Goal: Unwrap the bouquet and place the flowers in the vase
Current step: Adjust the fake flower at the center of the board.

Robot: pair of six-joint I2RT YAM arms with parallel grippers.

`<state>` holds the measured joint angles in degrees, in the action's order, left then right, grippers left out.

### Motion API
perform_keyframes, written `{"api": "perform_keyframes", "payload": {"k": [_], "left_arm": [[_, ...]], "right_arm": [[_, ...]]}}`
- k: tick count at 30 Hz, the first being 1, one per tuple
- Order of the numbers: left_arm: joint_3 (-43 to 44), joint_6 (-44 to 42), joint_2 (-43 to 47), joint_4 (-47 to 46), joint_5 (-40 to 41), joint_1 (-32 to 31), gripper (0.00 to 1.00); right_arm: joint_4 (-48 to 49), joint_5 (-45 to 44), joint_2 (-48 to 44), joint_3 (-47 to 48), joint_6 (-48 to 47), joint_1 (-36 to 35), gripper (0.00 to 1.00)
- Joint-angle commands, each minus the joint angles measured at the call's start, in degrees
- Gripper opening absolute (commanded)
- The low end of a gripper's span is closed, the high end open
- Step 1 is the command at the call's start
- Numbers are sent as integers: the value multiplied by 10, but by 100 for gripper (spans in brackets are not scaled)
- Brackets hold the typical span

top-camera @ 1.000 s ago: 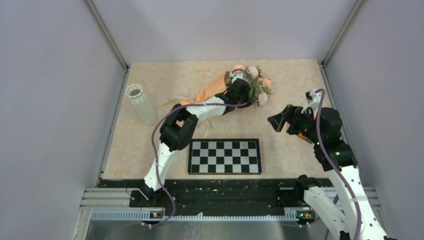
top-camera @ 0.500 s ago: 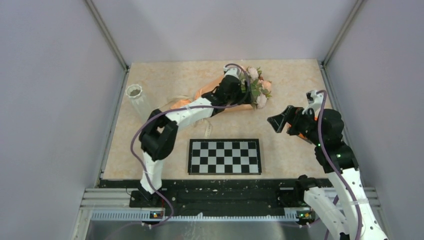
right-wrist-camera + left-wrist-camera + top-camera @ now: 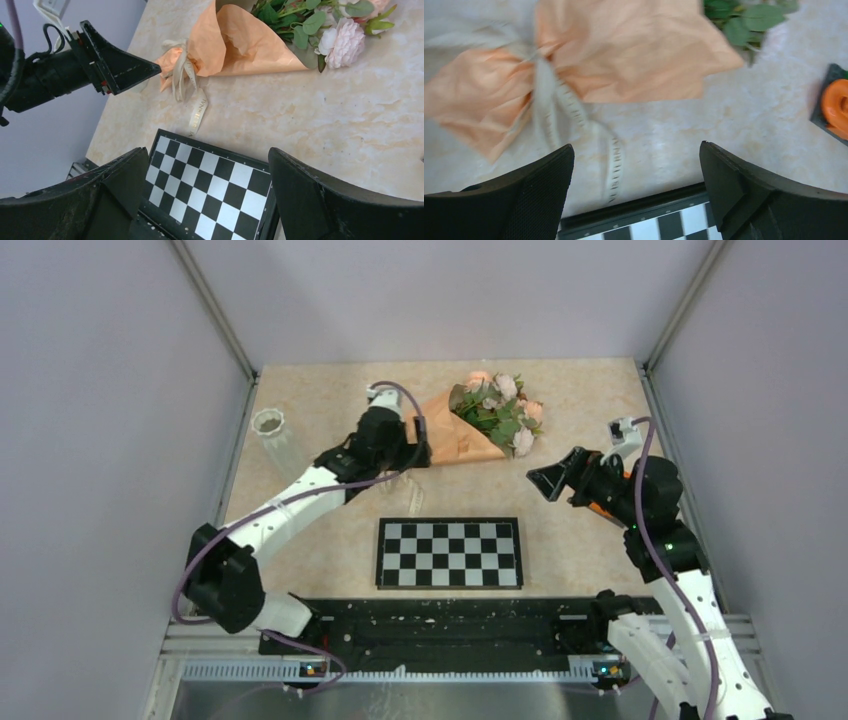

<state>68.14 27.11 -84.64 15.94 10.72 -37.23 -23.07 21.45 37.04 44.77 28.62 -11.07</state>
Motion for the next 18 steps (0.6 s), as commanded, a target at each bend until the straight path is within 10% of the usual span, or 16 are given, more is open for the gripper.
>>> {"api": "perform_keyframes", "payload": {"k": [1,18], "left_arm": [[-100,51,87,7,-20,94,99],[-178,102,99,-61,-22,235,68]], "right_arm": [[51,19,6,-5,29,1,92],[59,31,21,-1,33,1,91]]}}
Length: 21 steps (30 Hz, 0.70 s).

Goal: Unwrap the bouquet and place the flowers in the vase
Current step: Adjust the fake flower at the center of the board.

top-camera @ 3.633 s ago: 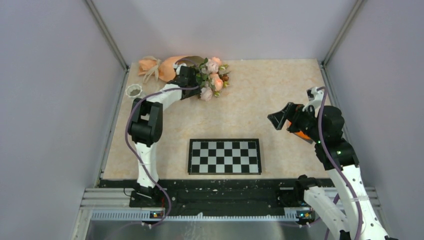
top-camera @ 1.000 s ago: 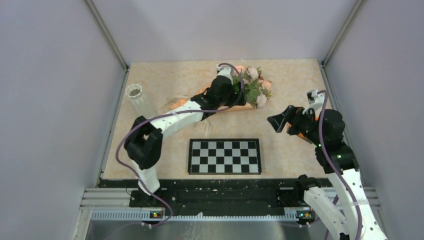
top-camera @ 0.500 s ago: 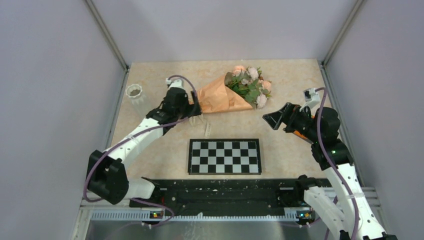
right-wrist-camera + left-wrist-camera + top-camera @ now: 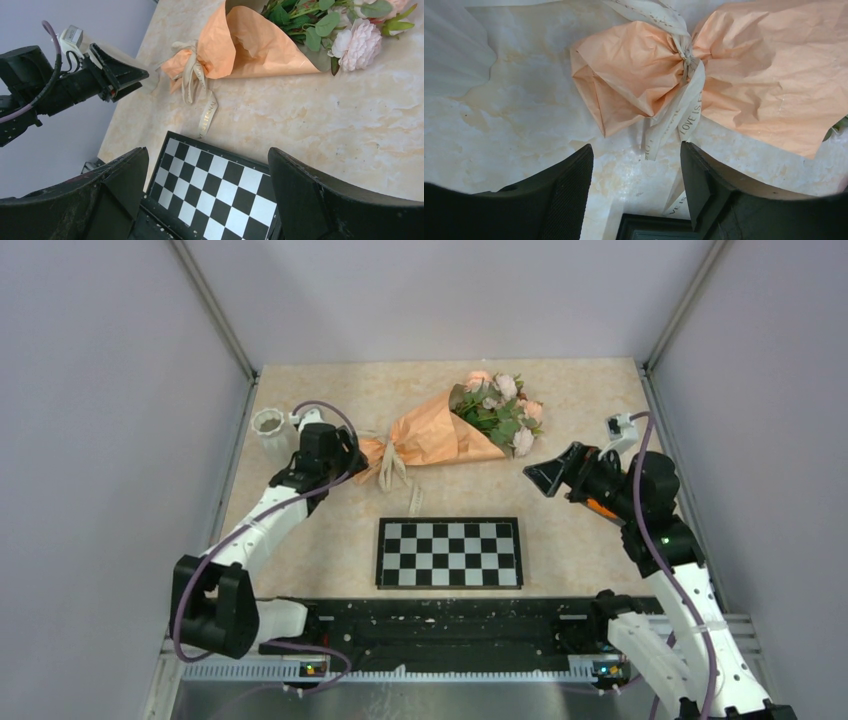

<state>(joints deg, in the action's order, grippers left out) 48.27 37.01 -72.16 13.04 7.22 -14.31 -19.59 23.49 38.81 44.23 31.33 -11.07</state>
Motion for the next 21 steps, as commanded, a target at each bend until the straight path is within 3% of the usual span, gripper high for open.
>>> {"api": "perform_keyframes", "payload": {"k": [1,14,21], "left_arm": [[23,2,-37,-33,13,10,67],[49,-11,-128,-77,7,36,57],[56,-4,-158,-99,-9,59,57]], "right_arm": [[26,11,3,4,5,1,91],[24,27,16,12,3,1,92],[21,29,19,12,0,1,92]]}}
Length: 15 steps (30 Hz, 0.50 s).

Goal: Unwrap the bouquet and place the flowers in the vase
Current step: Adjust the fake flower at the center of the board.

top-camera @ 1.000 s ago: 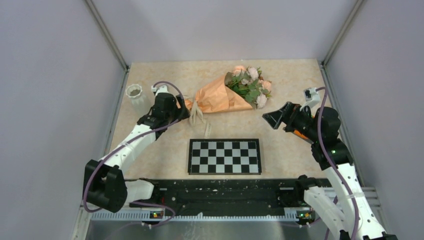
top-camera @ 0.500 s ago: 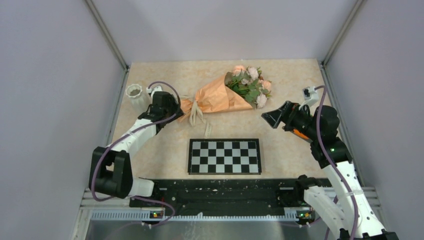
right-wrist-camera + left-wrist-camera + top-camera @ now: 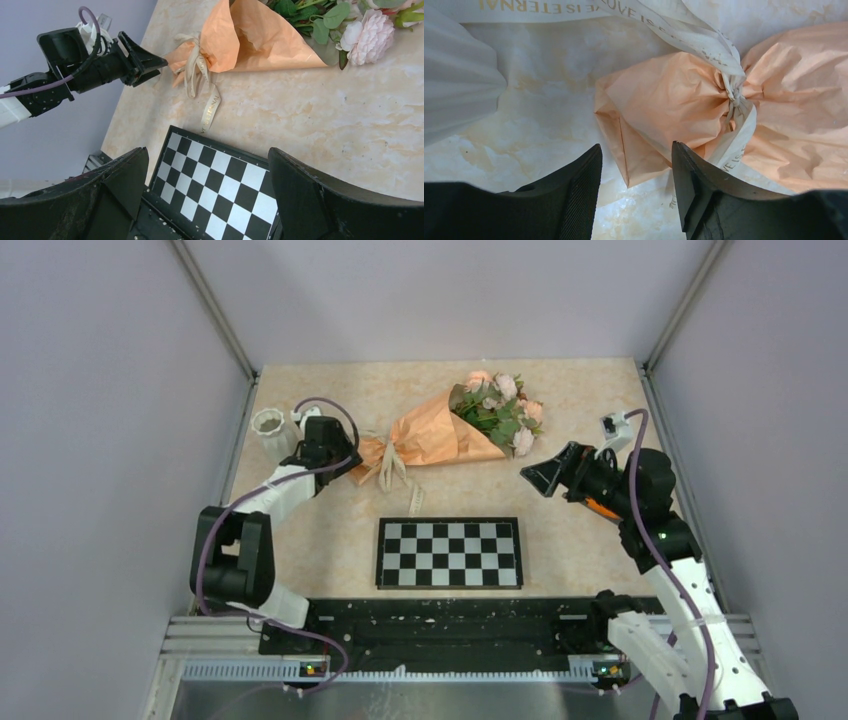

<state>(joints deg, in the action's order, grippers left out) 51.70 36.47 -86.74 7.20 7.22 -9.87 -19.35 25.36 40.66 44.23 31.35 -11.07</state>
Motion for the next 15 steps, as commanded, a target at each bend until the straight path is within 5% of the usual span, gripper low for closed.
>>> {"api": "perform_keyframes", "payload": {"k": [1,8,15], "left_arm": [[21,4,-16,-44,-13,18,57],[30,5,-44,-64,-41,26,53],[38,6,-65,-68,-54,29,35]], "right_arm": [[19,10,0,11,0,1,92],[20,13,4,8,-1,1,92],[23,29,10,8,-9,1,91]]}}
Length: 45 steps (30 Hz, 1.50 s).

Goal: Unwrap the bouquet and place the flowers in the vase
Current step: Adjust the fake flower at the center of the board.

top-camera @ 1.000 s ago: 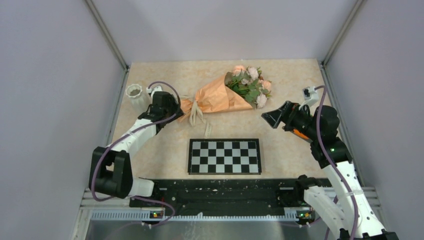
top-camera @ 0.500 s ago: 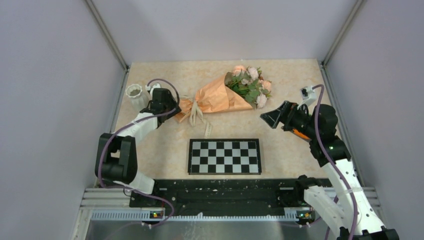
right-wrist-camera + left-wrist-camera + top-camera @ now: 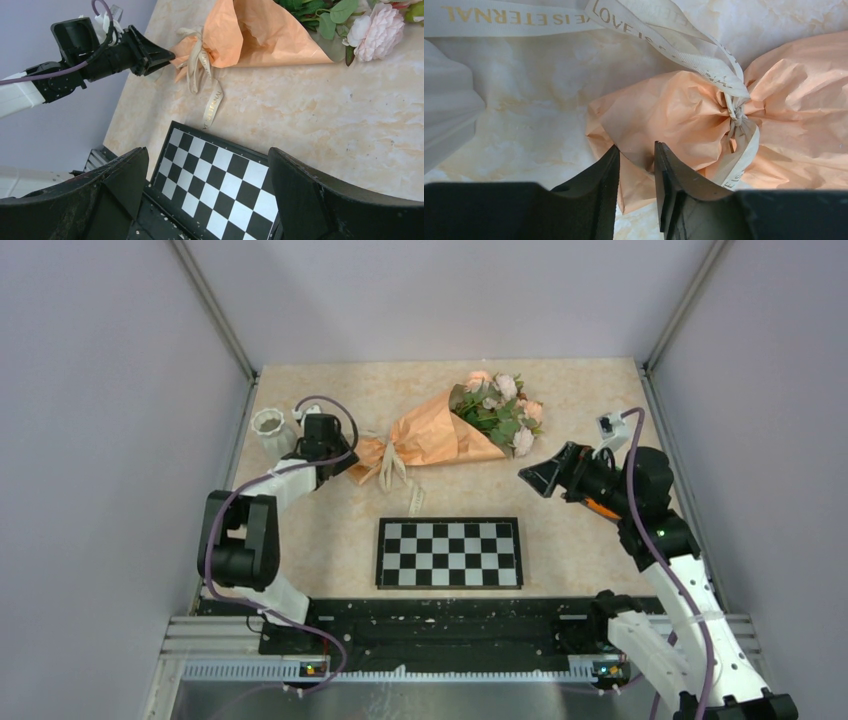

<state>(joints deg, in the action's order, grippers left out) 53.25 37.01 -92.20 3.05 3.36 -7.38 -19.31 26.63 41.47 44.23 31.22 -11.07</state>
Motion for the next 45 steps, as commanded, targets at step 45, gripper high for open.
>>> {"api": "perform_keyframes", "payload": {"k": [45], "left_arm": [[14,183,-13,-153,-1,-284,1]], "right_arm": [[54,-52,11,-92,52,0,91]]}}
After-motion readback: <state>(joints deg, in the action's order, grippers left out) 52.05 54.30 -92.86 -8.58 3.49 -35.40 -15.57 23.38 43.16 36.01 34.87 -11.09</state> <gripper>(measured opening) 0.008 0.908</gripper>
